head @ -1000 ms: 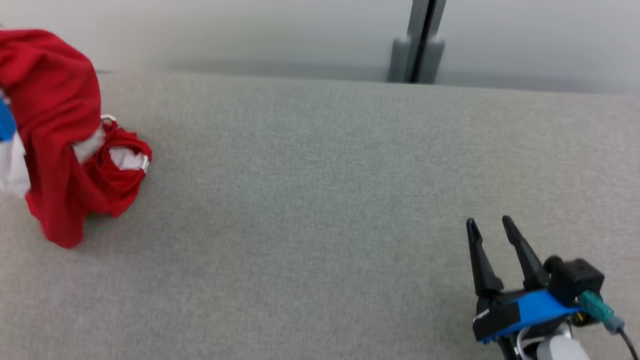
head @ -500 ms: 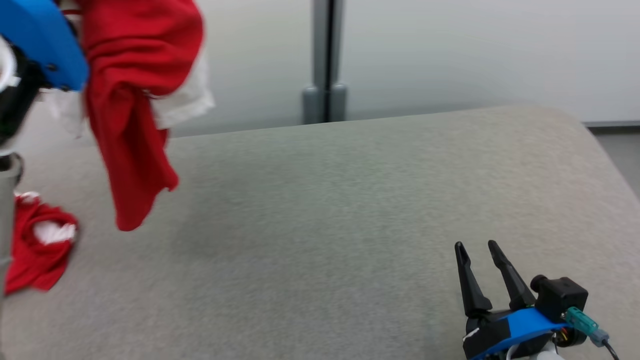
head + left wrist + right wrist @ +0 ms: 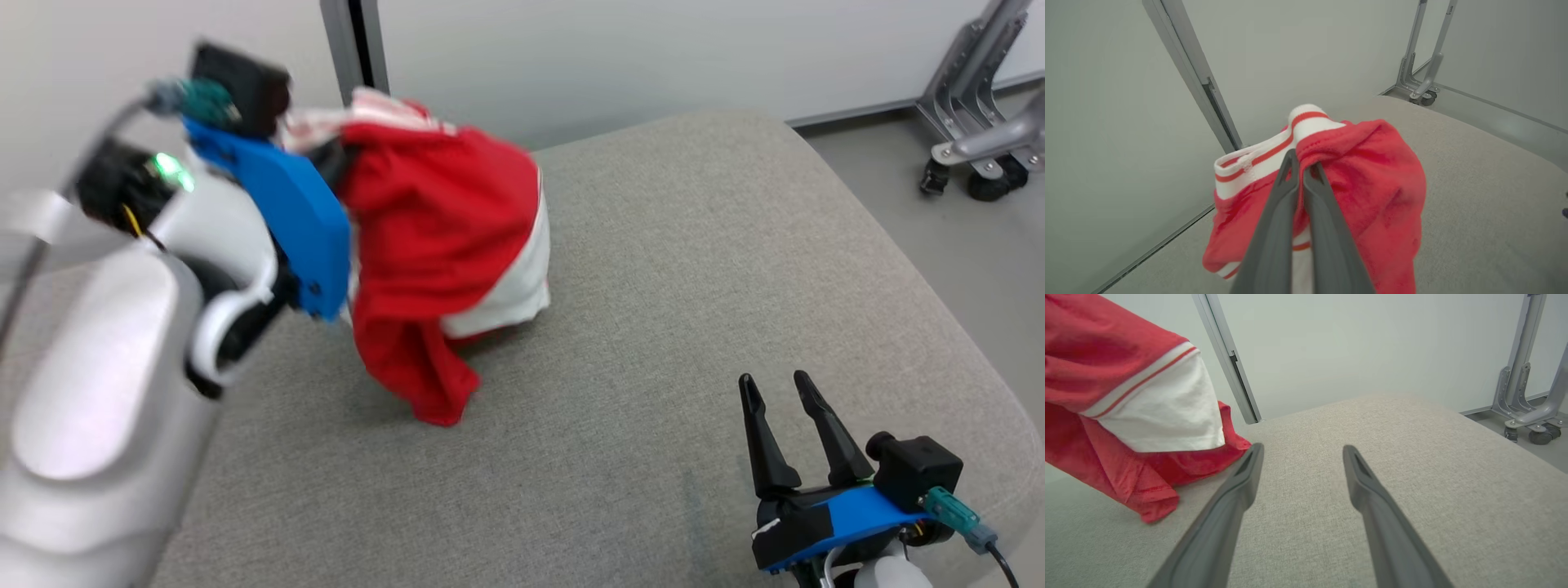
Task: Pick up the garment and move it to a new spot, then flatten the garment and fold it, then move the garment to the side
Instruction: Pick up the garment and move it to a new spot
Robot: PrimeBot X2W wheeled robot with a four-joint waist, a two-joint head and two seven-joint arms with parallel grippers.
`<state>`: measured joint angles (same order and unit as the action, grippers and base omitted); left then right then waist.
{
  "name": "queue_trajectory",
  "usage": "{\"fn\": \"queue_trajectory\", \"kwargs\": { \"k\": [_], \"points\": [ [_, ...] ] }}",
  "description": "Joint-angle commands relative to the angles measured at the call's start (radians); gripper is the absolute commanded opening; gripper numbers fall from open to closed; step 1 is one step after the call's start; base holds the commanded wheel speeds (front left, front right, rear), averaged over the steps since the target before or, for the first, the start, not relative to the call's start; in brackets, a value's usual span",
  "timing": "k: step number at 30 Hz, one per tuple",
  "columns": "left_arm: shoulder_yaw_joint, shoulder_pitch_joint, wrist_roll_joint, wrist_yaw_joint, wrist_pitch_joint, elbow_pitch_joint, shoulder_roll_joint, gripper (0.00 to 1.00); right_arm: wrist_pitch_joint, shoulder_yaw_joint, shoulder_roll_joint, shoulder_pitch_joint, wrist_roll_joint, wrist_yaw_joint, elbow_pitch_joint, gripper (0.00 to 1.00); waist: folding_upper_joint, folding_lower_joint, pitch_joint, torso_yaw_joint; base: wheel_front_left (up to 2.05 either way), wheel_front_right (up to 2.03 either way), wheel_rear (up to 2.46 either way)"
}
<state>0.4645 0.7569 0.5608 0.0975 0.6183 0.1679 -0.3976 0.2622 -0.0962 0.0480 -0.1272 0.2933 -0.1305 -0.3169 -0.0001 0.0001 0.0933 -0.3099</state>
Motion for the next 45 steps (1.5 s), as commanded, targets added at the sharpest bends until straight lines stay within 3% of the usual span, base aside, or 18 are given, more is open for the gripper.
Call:
{"fn": "queue_trajectory", "kwargs": {
  "k": [1,6,8,9,15,22,28,33,45],
  "points": [
    [0.021,-0.025,-0.026,0.000,-0.017,0.021,0.000,0.00,0.004,0.002,0.004,-0.011,0.004,0.000,0.008,1.00,0.0001,-0.0001,0.009,-0.002,0.00,0.00,0.00],
    [0.089,-0.135,-0.024,-0.001,-0.098,0.139,0.075,0.00,0.003,0.003,0.004,-0.017,0.028,0.000,0.022,1.00,0.0001,-0.0001,0.030,0.000,0.00,0.00,0.00],
    [0.095,-0.180,-0.022,-0.021,-0.143,0.194,0.108,0.70,0.003,-0.001,0.005,-0.017,0.034,0.000,0.031,1.00,0.0001,-0.0001,0.032,0.005,0.00,0.00,0.00],
    [0.098,-0.196,-0.025,-0.030,-0.174,0.217,0.124,1.00,0.003,-0.005,0.004,-0.017,0.035,0.000,0.035,1.00,0.0001,-0.0001,0.033,0.008,0.00,0.00,0.00],
    [0.100,-0.269,-0.030,-0.058,-0.350,0.300,0.203,1.00,0.003,0.000,0.004,-0.001,0.012,0.000,0.045,1.00,0.0001,-0.0001,0.022,0.042,0.00,0.00,0.00],
    [0.058,-0.364,-0.008,-0.071,-0.613,0.280,0.261,1.00,0.000,0.036,0.004,0.029,-0.016,0.000,0.043,1.00,0.0001,-0.0001,-0.022,0.110,0.00,0.00,0.00],
    [0.007,-0.471,-0.019,-0.114,-0.771,0.202,0.222,1.00,-0.019,0.077,0.005,0.055,-0.042,0.000,0.060,1.00,0.0001,-0.0001,-0.066,0.168,0.00,0.00,0.00],
    [-0.043,-0.562,-0.025,-0.152,-0.843,0.129,0.171,1.00,-0.036,0.116,0.004,0.079,-0.059,0.000,0.077,1.00,0.0001,-0.0001,-0.096,0.213,0.00,0.00,0.00],
    [-0.172,-0.756,-0.082,-0.212,-0.884,0.016,0.097,1.00,-0.081,0.160,0.004,0.109,-0.088,0.000,0.110,1.00,0.0001,-0.0001,-0.113,0.315,0.00,0.00,0.00]
  ]
}}
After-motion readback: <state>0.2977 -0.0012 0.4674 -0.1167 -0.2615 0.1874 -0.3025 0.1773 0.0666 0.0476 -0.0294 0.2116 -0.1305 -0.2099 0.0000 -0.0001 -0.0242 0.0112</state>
